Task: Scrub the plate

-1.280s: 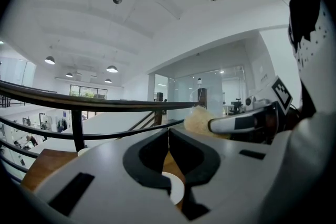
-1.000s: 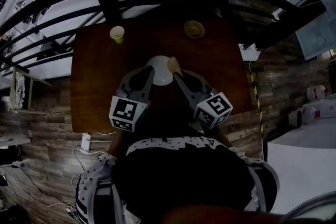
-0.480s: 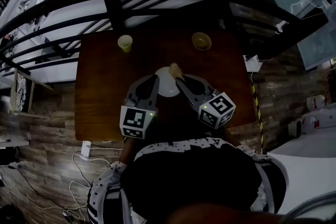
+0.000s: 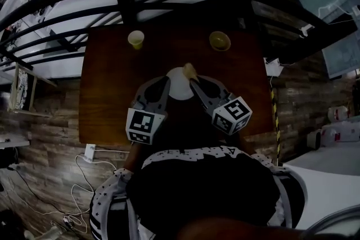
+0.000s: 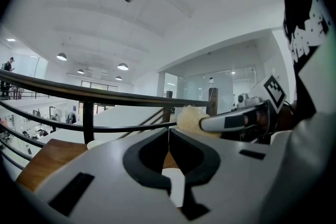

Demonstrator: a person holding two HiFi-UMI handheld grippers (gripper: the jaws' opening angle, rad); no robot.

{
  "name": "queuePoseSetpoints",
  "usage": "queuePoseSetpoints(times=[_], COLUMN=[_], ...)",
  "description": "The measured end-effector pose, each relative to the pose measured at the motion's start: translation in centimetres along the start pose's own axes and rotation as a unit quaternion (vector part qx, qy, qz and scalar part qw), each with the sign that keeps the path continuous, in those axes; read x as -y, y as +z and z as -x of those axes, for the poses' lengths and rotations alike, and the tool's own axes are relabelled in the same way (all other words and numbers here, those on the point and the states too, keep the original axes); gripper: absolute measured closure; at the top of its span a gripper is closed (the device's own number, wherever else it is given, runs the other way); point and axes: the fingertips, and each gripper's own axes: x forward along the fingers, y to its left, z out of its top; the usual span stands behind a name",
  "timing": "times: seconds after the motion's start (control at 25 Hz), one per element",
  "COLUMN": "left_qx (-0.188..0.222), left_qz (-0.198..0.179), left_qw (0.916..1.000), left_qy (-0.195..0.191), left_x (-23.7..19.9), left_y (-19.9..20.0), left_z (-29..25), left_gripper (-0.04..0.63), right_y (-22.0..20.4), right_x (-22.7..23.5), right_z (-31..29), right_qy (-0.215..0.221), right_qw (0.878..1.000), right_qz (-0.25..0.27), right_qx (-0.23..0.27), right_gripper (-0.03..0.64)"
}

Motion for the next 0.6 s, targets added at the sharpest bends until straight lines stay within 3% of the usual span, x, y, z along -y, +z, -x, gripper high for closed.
queuePoseSetpoints(times=[0.6], left_qx=[-0.007], left_qz=[-0.003], left_qw=[0.9998], left_qy=[0.019], left_x=[-1.7], left_y=[-1.1], left_z=[0.6], left_gripper=[0.581], right_y=[-5.3], right_x=[2.6], right_z=[-4.4], right_qy=[-0.008], right_qw=[0.997], right_qz=[0.019], right_qx=[-0.071], right_gripper=[0.567])
